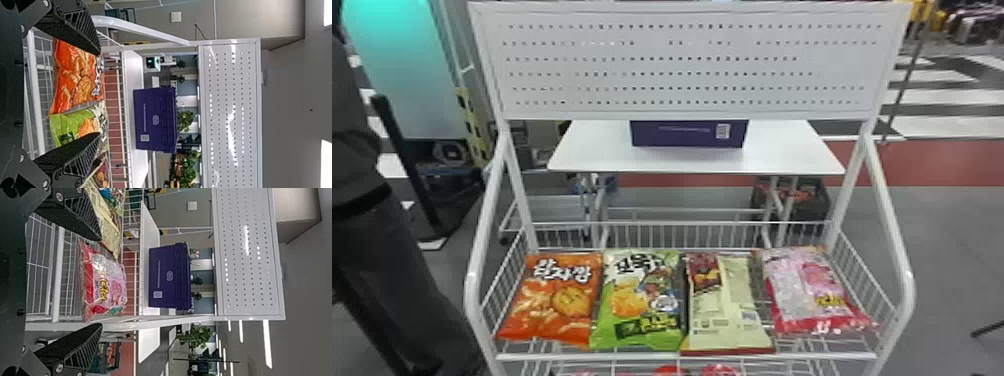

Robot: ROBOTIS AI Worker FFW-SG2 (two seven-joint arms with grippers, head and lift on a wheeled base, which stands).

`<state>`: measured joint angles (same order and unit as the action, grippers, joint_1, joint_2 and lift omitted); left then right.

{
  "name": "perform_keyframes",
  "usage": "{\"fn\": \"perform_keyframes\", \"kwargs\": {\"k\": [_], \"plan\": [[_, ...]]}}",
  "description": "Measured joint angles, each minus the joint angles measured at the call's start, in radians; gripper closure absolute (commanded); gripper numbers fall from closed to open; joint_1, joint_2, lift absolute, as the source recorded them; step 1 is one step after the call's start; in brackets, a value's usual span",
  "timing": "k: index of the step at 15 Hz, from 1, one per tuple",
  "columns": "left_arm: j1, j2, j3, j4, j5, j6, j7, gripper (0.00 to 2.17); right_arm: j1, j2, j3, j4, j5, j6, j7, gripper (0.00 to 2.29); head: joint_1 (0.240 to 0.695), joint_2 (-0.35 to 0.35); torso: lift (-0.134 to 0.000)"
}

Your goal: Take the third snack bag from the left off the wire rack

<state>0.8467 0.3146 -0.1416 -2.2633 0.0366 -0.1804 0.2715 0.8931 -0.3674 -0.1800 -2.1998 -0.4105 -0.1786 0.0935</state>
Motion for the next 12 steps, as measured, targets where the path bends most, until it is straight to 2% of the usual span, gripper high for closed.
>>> {"fn": "perform_keyframes", "kwargs": {"k": [12], "plan": [[-0.003, -0.001, -0.009, 0.002, -0.006, 0.002, 0.000, 0.17, 0.001, -0.001, 0.001, 0.000, -0.001, -0.009, 0.000, 0.12, 0.499, 0.000, 0.000]]}}
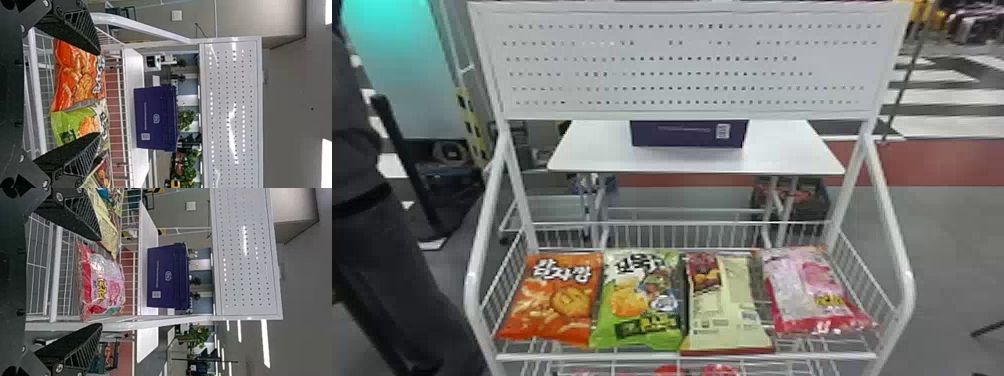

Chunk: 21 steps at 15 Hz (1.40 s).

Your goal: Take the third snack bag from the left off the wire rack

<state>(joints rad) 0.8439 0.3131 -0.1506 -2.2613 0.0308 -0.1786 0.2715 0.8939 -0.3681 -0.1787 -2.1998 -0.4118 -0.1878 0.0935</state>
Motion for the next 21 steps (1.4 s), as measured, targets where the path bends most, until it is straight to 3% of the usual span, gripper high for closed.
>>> {"fn": "perform_keyframes", "kwargs": {"k": [3, 6, 10, 13, 17, 19, 20, 21], "plan": [[0.009, 0.000, -0.008, -0.008, -0.010, -0.005, 0.000, 0.17, -0.050, 0.002, 0.044, 0.006, 0.010, 0.024, -0.001, 0.12, 0.499, 0.000, 0.000], [0.010, 0.000, -0.025, -0.009, -0.025, -0.005, 0.000, 0.17, -0.241, 0.010, 0.173, 0.042, 0.062, 0.179, -0.012, 0.12, 0.499, 0.000, 0.000], [0.013, 0.001, -0.044, 0.004, -0.033, -0.007, 0.002, 0.17, -0.552, 0.073, 0.378, 0.212, 0.148, 0.363, -0.015, 0.12, 0.499, 0.000, 0.000], [0.019, 0.001, -0.049, 0.012, -0.038, -0.023, 0.002, 0.17, -0.705, 0.113, 0.446, 0.367, 0.124, 0.410, -0.016, 0.13, 0.499, 0.000, 0.000], [0.018, 0.001, -0.050, 0.015, -0.039, -0.026, 0.002, 0.17, -0.844, 0.136, 0.508, 0.533, 0.104, 0.442, -0.028, 0.13, 0.499, 0.000, 0.000], [0.016, 0.001, -0.050, 0.018, -0.039, -0.025, 0.002, 0.17, -0.880, 0.141, 0.522, 0.583, 0.102, 0.454, -0.029, 0.39, 0.499, 0.000, 0.000], [0.015, 0.001, -0.049, 0.018, -0.039, -0.025, 0.002, 0.17, -0.898, 0.142, 0.527, 0.601, 0.099, 0.472, -0.029, 0.73, 0.499, 0.000, 0.000], [0.013, 0.001, -0.048, 0.019, -0.038, -0.024, 0.002, 0.17, -0.910, 0.142, 0.529, 0.611, 0.097, 0.488, -0.027, 1.30, 0.499, 0.000, 0.000]]}}
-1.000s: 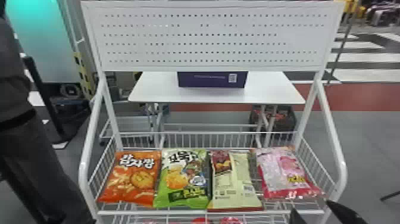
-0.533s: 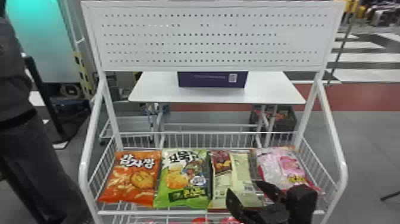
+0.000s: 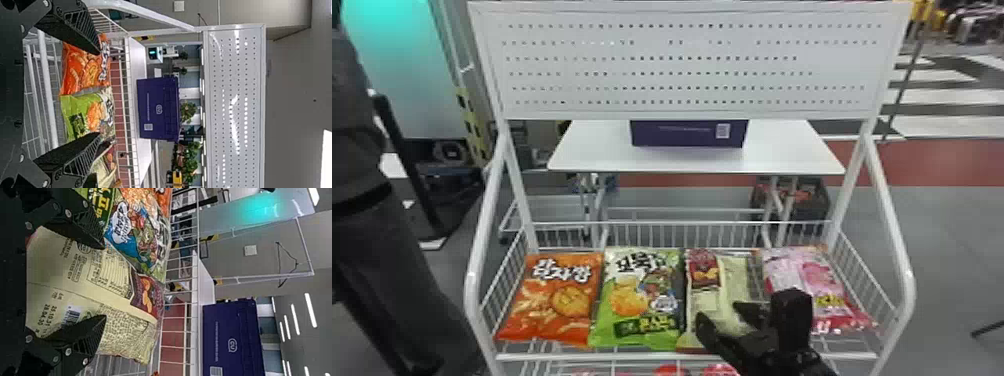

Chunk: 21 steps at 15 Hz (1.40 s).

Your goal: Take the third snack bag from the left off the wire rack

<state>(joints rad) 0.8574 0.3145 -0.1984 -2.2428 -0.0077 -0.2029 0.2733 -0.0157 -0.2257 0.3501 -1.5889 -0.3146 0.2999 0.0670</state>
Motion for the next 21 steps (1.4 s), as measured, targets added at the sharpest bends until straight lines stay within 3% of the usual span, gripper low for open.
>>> {"fn": "perform_keyframes", "kwargs": {"k": [1, 4, 12, 21], "plan": [[-0.003, 0.000, 0.001, 0.000, 0.001, 0.002, 0.000, 0.17, -0.007, 0.000, 0.000, 0.005, -0.004, 0.013, 0.005, 1.78, 0.499, 0.000, 0.000], [-0.016, 0.001, 0.002, 0.004, 0.007, 0.016, 0.000, 0.17, -0.012, -0.004, -0.009, -0.017, -0.030, 0.076, 0.014, 2.18, 0.499, 0.000, 0.000], [-0.061, 0.003, 0.002, 0.032, 0.026, 0.039, -0.002, 0.17, -0.007, -0.025, -0.042, -0.074, -0.049, 0.122, 0.002, 2.24, 0.499, 0.000, 0.000], [-0.086, 0.001, 0.000, 0.037, 0.033, 0.060, -0.002, 0.17, 0.208, -0.135, -0.183, -0.434, -0.148, 0.083, 0.038, 2.24, 0.499, 0.000, 0.000]]}}
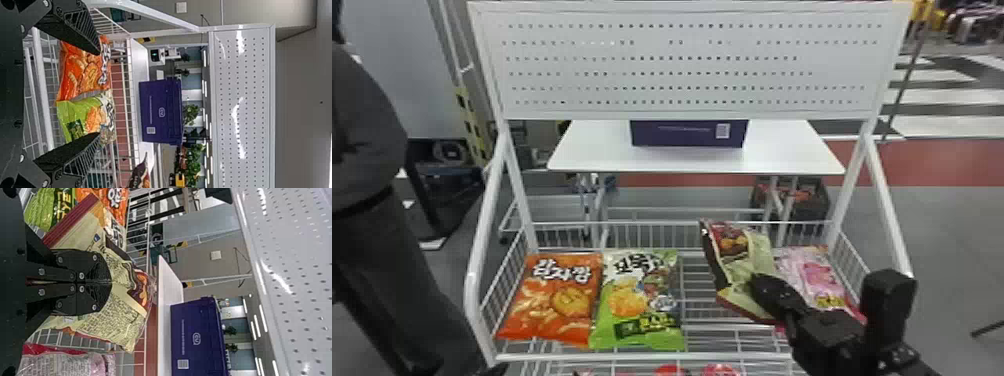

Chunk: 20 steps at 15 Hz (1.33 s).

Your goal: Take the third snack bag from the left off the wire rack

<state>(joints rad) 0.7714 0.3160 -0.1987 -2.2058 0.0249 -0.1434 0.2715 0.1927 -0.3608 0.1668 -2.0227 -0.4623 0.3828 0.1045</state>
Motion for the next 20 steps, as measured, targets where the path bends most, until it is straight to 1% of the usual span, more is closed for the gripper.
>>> {"fn": "perform_keyframes", "kwargs": {"k": [4, 6, 8, 11, 13, 16, 20], "plan": [[-0.001, 0.001, -0.001, 0.000, 0.001, 0.001, 0.000, 0.17, 0.175, -0.030, -0.062, -0.147, -0.003, -0.088, 0.013, 2.24, 0.499, 0.000, 0.000], [-0.001, 0.004, -0.001, 0.000, 0.002, -0.001, 0.000, 0.17, 0.274, -0.042, -0.096, -0.186, 0.000, -0.166, 0.024, 2.24, 0.499, 0.000, 0.000], [-0.001, 0.008, 0.000, -0.003, 0.005, -0.003, 0.001, 0.17, 0.388, -0.046, -0.147, -0.214, -0.001, -0.253, 0.038, 2.24, 0.499, 0.000, 0.000], [0.001, 0.009, 0.002, -0.008, 0.007, -0.005, 0.002, 0.17, 0.528, -0.047, -0.225, -0.234, -0.007, -0.366, 0.054, 2.24, 0.499, 0.000, 0.000], [0.002, 0.010, 0.002, -0.010, 0.009, -0.007, 0.002, 0.17, 0.606, -0.046, -0.273, -0.236, -0.025, -0.444, 0.068, 2.24, 0.499, 0.000, 0.000], [0.002, 0.011, 0.004, -0.012, 0.011, -0.008, 0.002, 0.17, 0.675, -0.045, -0.326, -0.227, -0.048, -0.527, 0.086, 2.24, 0.499, 0.000, 0.000], [0.008, 0.012, 0.020, -0.020, 0.021, -0.010, 0.002, 0.17, 0.724, -0.036, -0.367, -0.219, -0.058, -0.555, 0.093, 2.24, 0.499, 0.000, 0.000]]}}
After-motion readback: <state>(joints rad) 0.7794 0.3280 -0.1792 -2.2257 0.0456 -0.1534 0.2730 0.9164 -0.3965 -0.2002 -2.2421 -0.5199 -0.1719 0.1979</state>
